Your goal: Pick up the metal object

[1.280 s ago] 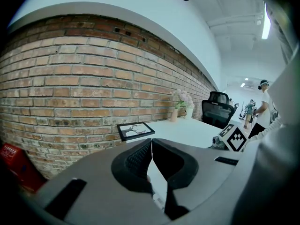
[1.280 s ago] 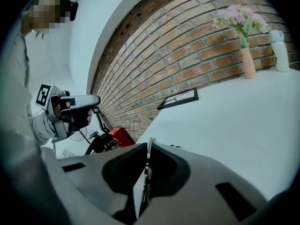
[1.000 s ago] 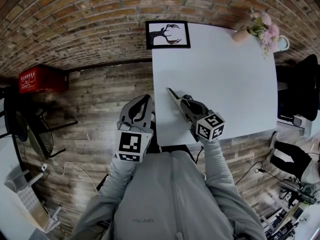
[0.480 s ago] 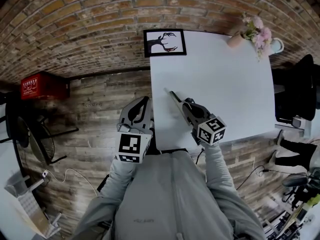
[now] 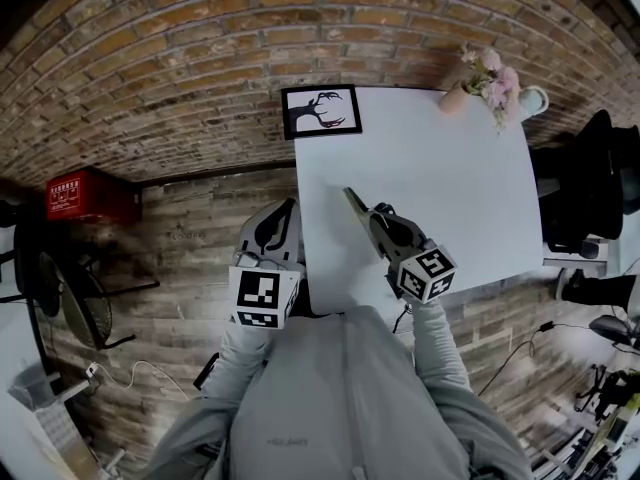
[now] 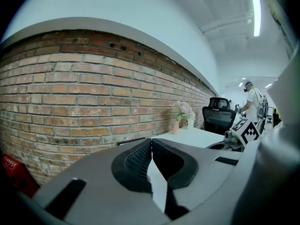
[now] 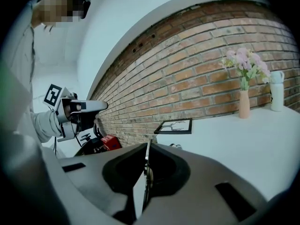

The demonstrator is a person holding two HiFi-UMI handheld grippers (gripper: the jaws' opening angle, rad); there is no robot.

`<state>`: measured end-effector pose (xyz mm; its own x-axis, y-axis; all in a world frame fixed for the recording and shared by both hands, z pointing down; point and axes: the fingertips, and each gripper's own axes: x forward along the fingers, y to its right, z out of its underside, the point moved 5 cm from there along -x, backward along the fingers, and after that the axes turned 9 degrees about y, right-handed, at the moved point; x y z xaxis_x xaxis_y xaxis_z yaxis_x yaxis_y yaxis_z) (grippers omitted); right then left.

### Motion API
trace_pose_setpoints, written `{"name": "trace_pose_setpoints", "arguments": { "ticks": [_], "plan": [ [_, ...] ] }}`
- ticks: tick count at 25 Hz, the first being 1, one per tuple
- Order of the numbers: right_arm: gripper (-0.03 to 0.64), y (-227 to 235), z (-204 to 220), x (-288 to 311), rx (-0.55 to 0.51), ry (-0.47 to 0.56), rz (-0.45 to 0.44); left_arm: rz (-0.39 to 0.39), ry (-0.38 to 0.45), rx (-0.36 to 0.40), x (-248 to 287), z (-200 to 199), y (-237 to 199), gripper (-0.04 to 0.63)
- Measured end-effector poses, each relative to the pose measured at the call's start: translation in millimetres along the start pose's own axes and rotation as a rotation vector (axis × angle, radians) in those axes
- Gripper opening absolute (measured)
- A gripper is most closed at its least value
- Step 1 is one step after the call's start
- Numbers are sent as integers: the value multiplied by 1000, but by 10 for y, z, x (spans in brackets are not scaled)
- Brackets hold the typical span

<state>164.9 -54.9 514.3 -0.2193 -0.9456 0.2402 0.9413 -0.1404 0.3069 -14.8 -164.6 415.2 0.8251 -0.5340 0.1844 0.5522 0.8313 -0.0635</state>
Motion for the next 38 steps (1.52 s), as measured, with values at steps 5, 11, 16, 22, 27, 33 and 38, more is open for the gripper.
{"name": "trace_pose_setpoints", "arguments": {
  "ticks": [5,11,16,22,27,33,38],
  "plan": [
    [29,-52,-267,-85,-61,59,17,2,22,19,0,-113,7,29],
    [29,-142,-613,-186,-120,145,34,-2,55,43,14,-238,12,28],
    [29,-188,-914,-295,-221,203,76,-9,77,56,22,-312,28,28],
    [29,-186,-1089,-438,-313,221,130,-5,92,64,17,-351,89,29],
    [29,-269,-1248,-554,-396,227,142,-7,100,67,13,-388,107,29],
    [29,-322,-1401,-665,-450,249,184,-23,96,63,-1,-370,95,28],
    [29,-255,-1420,-732,-405,283,213,-41,88,51,-43,-329,58,29]
  ]
}}
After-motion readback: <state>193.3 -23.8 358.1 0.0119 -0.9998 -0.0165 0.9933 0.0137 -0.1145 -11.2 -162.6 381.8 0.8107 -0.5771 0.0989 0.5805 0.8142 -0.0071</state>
